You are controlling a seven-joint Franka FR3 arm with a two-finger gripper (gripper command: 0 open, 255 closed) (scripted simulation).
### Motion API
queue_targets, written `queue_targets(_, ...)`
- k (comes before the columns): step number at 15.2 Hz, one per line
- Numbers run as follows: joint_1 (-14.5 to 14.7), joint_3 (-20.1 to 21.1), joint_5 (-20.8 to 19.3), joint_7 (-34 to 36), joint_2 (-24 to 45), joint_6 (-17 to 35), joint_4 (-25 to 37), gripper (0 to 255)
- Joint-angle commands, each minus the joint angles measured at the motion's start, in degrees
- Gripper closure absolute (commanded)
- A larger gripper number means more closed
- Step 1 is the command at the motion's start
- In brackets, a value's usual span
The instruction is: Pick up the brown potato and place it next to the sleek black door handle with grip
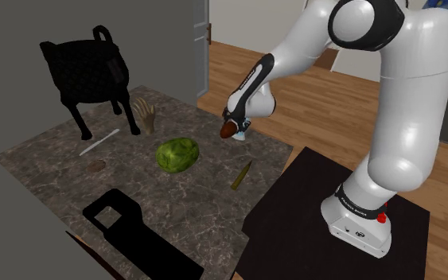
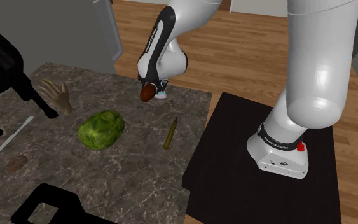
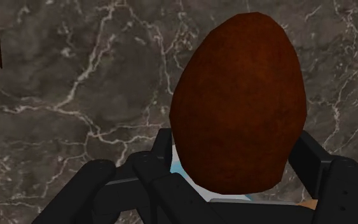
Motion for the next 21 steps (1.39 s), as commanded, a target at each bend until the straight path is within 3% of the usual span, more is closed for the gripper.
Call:
queue_targets(1,1.0,-1.3,-0.6,0.6,-1.9,-1.3,-0.7,255)
queue_targets(11,6.4,-7.8,-5.5,5.5,-9.1,-7.4,-2.2,255)
queue_targets(21,28.4,-16.7,-16.3,29.5,-9.9,-5.5,-4.9,255)
